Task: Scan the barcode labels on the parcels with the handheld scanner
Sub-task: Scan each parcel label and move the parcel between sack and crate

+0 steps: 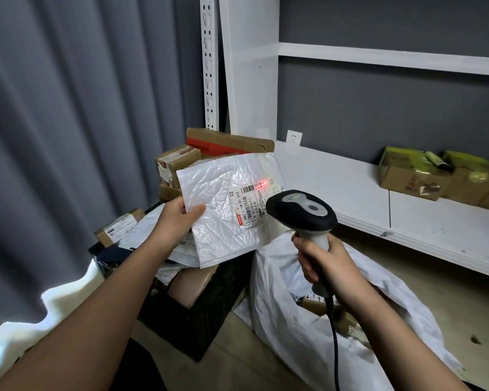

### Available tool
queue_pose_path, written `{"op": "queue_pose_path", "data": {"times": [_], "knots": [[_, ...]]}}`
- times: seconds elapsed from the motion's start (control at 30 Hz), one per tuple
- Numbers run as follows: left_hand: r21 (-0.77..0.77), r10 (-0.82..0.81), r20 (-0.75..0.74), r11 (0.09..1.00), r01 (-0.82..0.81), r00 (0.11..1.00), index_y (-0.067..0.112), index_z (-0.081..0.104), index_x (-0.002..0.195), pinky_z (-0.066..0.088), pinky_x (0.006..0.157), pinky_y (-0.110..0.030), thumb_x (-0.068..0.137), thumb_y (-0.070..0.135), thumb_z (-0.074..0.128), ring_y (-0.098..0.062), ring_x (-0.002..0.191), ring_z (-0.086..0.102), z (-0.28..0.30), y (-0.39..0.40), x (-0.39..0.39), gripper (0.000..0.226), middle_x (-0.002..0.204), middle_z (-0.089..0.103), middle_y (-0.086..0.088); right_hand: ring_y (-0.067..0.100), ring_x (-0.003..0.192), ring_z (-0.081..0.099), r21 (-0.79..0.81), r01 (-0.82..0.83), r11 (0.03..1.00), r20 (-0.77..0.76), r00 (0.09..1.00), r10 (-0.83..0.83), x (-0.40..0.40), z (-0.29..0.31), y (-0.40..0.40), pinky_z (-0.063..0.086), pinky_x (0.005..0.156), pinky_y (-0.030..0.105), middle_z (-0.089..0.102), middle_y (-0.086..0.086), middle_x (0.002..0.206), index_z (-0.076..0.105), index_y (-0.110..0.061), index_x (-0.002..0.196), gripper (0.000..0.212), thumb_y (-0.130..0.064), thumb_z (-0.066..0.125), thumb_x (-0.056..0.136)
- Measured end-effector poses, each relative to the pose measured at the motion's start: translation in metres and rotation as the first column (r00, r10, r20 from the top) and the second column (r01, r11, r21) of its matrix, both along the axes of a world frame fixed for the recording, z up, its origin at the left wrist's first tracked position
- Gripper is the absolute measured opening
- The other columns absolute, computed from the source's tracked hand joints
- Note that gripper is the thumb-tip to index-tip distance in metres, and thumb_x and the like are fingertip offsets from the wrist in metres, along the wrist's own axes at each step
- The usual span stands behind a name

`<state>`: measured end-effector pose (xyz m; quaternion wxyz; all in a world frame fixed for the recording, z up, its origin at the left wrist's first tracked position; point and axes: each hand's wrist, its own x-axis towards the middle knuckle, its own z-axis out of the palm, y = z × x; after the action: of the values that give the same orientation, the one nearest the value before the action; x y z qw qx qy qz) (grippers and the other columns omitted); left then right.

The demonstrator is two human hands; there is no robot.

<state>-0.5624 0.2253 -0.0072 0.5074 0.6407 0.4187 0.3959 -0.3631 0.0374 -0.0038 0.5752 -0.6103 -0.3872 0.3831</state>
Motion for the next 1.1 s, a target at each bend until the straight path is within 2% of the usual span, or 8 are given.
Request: {"op": "queue_pose_path", "data": {"times": [0.2, 0.37, 0.47, 0.57, 0.7, 0.8, 0.97, 1.1], "knots": [[-0.004, -0.03, -0.05, 1.0, 0.03, 0.998, 0.013, 0.059, 0.113, 0.05, 0.071, -0.023, 0.096, 0.015, 0.056, -0.012, 0.09, 0.064, -0.007, -0.001, 0.01, 0.018, 0.108, 0.066, -0.001, 0.015, 0.041, 0.034, 0.04, 0.064, 0.997, -0.026, 0.998, -0.063, 0.008, 0.002, -0.008, 0.024, 0.047, 0.029, 0.045, 0.004, 0.053, 0.046, -0.009, 0.087, 0.021, -0.021, 0.064, 0.091], [0.22, -0.017, -0.419, 0.968, 0.119, 0.908, 0.013, 0.064, 0.107, 0.051, 0.078, -0.037, 0.094, 0.025, 0.058, -0.026, 0.096, 0.064, -0.03, -0.009, 0.043, 0.019, 0.104, 0.069, -0.006, 0.012, 0.038, 0.037, 0.03, 0.294, 0.955, 0.007, 0.956, -0.295, 0.047, -0.002, -0.025, 0.033, 0.042, 0.025, 0.047, 0.003, 0.053, 0.047, -0.014, 0.094, 0.011, -0.01, 0.057, 0.095], [0.493, 0.175, -0.645, 0.839, 0.23, 0.744, 0.014, 0.067, 0.109, 0.046, 0.068, -0.036, 0.094, 0.029, 0.056, -0.037, 0.091, 0.063, -0.047, -0.024, 0.072, 0.024, 0.096, 0.07, -0.014, 0.011, 0.036, 0.038, -0.019, 0.44, 0.898, 0.019, 0.898, -0.44, 0.078, -0.011, -0.044, 0.032, 0.039, 0.022, 0.045, 0.004, 0.053, 0.048, -0.012, 0.102, 0.011, -0.013, 0.057, 0.095], [0.618, 0.142, -0.634, 0.683, 0.388, 0.76, 0.013, 0.071, 0.096, 0.05, 0.048, -0.036, 0.087, 0.022, 0.056, -0.037, 0.06, 0.065, -0.067, -0.041, 0.109, 0.02, 0.069, 0.068, -0.017, 0.011, 0.037, 0.038, -0.07, 0.529, 0.846, -0.01, 0.847, -0.531, 0.107, -0.026, -0.064, 0.03, 0.036, 0.02, 0.044, 0.004, 0.054, 0.045, -0.012, 0.102, 0.013, -0.016, 0.056, 0.095], [0.623, 0.155, -0.772, 0.374, 0.687, 0.616, 0.017, 0.075, 0.101, 0.036, 0.031, -0.021, 0.07, 0.015, 0.042, -0.025, 0.034, 0.053, -0.109, -0.055, 0.161, 0.046, 0.058, 0.063, -0.005, 0.012, 0.038, 0.038, -0.117, 0.57, 0.814, -0.078, 0.811, -0.579, 0.135, -0.045, -0.078, 0.032, 0.041, 0.024, 0.045, 0.004, 0.055, 0.044, -0.012, 0.099, 0.013, -0.016, 0.056, 0.095], [0.507, 0.202, -0.86, 0.233, 0.83, 0.469, 0.013, 0.075, 0.103, 0.035, 0.032, -0.018, 0.049, 0.006, 0.074, -0.022, 0.035, 0.054, -0.14, -0.061, 0.196, 0.054, 0.071, 0.07, -0.007, 0.013, 0.04, 0.037, -0.134, 0.567, 0.813, -0.127, 0.804, -0.581, 0.149, -0.052, -0.077, 0.032, 0.043, 0.025, 0.044, 0.004, 0.056, 0.044, -0.015, 0.09, 0.011, -0.015, 0.055, 0.095], [0.355, 0.173, -0.931, 0.236, 0.905, 0.32, 0.013, 0.077, 0.097, 0.038, 0.031, -0.018, 0.017, 0.009, 0.091, -0.021, 0.032, 0.053, -0.191, -0.054, 0.249, 0.081, 0.078, 0.071, -0.011, 0.013, 0.039, 0.037, -0.144, 0.53, 0.836, -0.179, 0.817, -0.549, 0.159, -0.058, -0.064, 0.034, 0.043, 0.025, 0.044, 0.001, 0.051, 0.044, -0.012, 0.09, 0.013, -0.016, 0.055, 0.094], [0.518, 0.158, -0.851, 0.415, 0.748, 0.501, 0.013, 0.076, 0.096, 0.042, 0.035, -0.02, 0.028, 0.001, 0.09, -0.019, 0.041, 0.06, -0.186, -0.051, 0.282, 0.07, 0.08, 0.073, -0.004, 0.012, 0.039, 0.037, -0.158, 0.51, 0.846, -0.227, 0.815, -0.533, 0.162, -0.06, -0.053, 0.033, 0.042, 0.026, 0.044, 0.0, 0.051, 0.046, -0.013, 0.091, 0.012, -0.017, 0.057, 0.094]]}}
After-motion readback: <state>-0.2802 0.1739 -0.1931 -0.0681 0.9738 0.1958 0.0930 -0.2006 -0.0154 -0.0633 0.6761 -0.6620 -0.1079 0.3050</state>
